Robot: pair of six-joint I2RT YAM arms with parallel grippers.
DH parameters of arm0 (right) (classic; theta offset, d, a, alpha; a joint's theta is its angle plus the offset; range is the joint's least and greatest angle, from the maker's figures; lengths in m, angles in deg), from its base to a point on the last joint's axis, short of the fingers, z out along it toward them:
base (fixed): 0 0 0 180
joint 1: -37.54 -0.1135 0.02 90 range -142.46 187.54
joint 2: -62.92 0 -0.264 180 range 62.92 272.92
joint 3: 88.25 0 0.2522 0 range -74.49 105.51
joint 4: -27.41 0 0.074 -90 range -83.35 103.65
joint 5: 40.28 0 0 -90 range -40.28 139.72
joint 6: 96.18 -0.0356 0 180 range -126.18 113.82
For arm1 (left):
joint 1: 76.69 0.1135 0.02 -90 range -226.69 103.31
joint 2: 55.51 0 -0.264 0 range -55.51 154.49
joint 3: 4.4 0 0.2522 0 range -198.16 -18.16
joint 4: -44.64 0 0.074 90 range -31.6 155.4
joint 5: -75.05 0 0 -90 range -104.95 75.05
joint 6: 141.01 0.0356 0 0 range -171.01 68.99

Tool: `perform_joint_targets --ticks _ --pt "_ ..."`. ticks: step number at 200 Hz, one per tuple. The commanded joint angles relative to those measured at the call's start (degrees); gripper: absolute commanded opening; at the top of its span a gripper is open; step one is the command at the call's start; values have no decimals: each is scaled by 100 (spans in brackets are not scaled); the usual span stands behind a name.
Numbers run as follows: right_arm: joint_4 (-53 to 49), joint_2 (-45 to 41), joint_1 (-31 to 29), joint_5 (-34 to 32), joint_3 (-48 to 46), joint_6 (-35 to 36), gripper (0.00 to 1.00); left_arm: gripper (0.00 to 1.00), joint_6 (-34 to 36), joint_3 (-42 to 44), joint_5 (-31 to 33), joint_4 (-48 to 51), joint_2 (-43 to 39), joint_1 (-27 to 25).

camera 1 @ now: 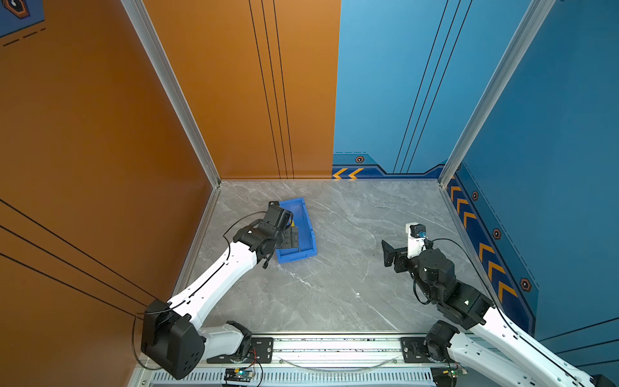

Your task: Put the screwdriver in the bin

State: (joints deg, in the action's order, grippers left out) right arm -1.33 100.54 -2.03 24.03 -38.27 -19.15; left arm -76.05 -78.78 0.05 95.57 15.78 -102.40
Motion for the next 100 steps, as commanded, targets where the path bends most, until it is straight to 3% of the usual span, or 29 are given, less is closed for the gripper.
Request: perform_joint_targets --ticks 1,73,100 --pt "-233 82 347 -277 -88 -278 100 98 373 426 -315 -329 -352 232" --pt "2 13 1529 -746 -664 -586 100 98 802 1822 -112 -1367 -1456 1263" --pt "726 -239 2070 -459 -1349 -271 100 98 703 2572 911 -2088 -1826 1469"
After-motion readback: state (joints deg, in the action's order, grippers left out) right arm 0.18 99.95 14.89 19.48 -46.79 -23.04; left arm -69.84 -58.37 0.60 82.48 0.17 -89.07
